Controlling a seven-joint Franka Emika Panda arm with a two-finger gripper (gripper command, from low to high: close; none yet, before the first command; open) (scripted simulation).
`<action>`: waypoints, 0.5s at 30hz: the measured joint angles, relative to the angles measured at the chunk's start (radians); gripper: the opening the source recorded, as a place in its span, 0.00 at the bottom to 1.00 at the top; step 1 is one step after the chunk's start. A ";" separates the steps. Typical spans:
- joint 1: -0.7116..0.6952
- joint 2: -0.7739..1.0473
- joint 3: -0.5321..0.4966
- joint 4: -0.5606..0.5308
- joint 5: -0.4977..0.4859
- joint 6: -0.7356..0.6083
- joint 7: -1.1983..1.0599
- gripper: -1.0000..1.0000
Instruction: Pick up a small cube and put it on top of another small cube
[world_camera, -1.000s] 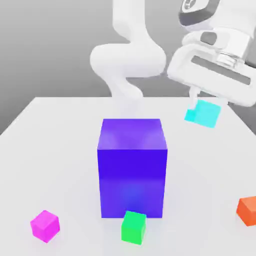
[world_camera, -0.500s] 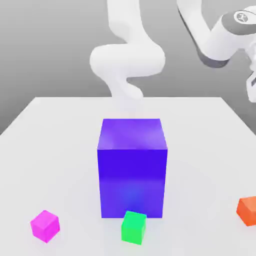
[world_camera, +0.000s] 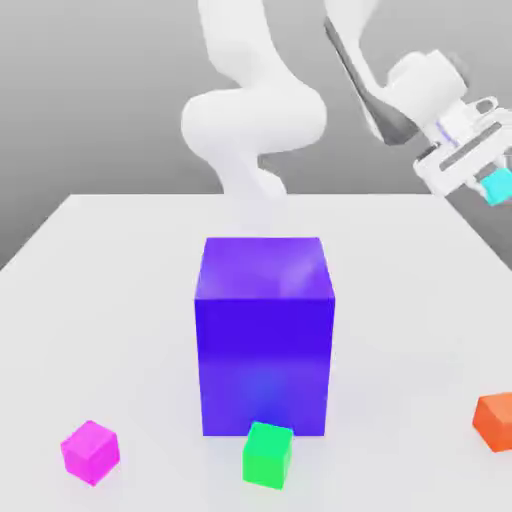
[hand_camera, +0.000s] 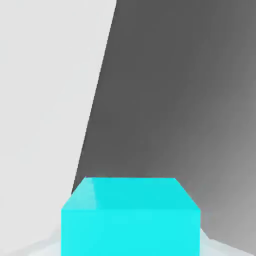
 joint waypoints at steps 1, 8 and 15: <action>0.014 -0.041 0.021 -0.008 0.006 0.063 -0.047 0.00; 0.178 -0.146 0.108 -0.073 -0.008 0.337 -0.415 0.00; 0.350 -0.098 0.164 -0.102 -0.181 0.452 -0.713 0.00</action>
